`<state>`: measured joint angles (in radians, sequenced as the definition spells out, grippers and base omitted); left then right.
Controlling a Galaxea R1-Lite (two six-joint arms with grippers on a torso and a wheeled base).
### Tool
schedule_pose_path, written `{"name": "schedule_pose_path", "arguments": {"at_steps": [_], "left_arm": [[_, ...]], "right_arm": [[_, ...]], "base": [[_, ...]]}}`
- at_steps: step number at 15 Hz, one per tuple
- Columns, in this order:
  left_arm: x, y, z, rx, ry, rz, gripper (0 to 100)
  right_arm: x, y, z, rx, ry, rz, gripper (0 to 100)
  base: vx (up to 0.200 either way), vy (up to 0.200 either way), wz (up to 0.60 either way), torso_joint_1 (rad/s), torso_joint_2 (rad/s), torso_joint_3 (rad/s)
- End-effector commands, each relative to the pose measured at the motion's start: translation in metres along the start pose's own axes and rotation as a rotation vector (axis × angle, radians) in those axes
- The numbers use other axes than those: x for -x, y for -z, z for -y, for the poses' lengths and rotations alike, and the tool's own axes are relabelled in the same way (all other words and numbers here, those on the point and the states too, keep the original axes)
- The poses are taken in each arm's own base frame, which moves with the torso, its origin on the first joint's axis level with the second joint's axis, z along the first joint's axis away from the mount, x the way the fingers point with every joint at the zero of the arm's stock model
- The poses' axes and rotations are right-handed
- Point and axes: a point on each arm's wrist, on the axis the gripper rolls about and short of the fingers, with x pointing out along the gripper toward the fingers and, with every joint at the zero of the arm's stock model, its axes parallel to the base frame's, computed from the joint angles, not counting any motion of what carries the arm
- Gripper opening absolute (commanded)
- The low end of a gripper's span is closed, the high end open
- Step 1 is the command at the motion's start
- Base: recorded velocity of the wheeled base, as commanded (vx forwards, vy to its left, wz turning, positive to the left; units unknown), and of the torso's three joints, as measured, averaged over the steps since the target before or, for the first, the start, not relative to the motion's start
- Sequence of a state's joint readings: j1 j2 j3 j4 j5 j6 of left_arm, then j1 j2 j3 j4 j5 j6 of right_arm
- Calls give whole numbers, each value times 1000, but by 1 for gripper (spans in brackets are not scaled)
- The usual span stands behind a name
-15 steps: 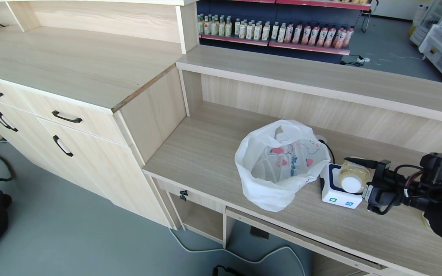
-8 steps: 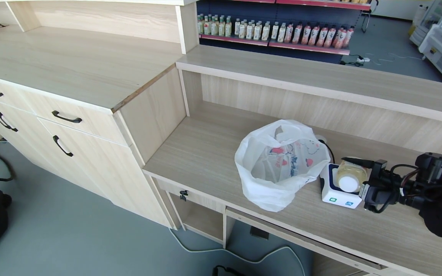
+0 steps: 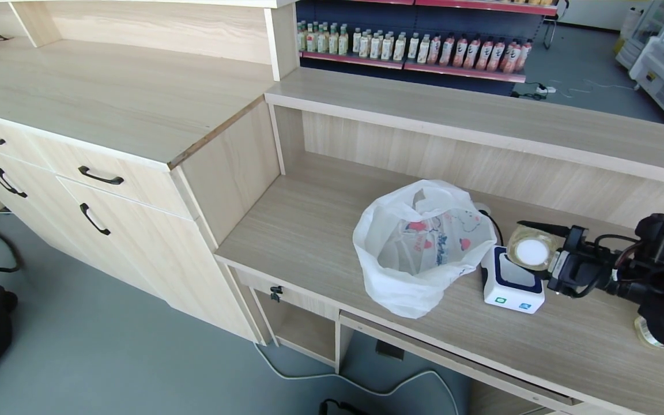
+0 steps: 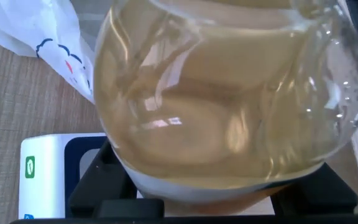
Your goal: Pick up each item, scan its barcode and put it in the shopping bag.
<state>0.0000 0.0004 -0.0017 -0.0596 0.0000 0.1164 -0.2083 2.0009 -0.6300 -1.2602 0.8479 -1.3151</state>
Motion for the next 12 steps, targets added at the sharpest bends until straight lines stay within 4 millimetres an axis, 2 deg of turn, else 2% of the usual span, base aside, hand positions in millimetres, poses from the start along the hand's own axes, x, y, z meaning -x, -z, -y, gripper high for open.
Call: {"name": "schedule_pose_path", "arguments": {"at_steps": [1, 2, 3, 5, 8, 12], "left_arm": [[0, 0, 0, 0, 0, 1, 100], [0, 0, 0, 0, 0, 1, 100], [0, 0, 0, 0, 0, 1, 100], [0, 0, 0, 0, 0, 2, 100], [0, 0, 0, 0, 0, 1, 100], [0, 0, 0, 0, 0, 2, 100]], "right_arm": [[48, -35, 50, -126, 118, -56, 0], [76, -45, 70, -248, 199, -146, 0], [94, -49, 78, -338, 268, -225, 0], [115, -50, 78, -475, 356, -373, 0], [132, -48, 72, -518, 390, -459, 0], [136, -52, 76, -532, 418, -453, 0]], "base": [[0, 0, 0, 0, 0, 0], [0, 0, 0, 0, 0, 0], [0, 0, 0, 0, 0, 0], [0, 0, 0, 0, 0, 0], [0, 0, 0, 0, 0, 0], [0, 0, 0, 0, 0, 0]]}}
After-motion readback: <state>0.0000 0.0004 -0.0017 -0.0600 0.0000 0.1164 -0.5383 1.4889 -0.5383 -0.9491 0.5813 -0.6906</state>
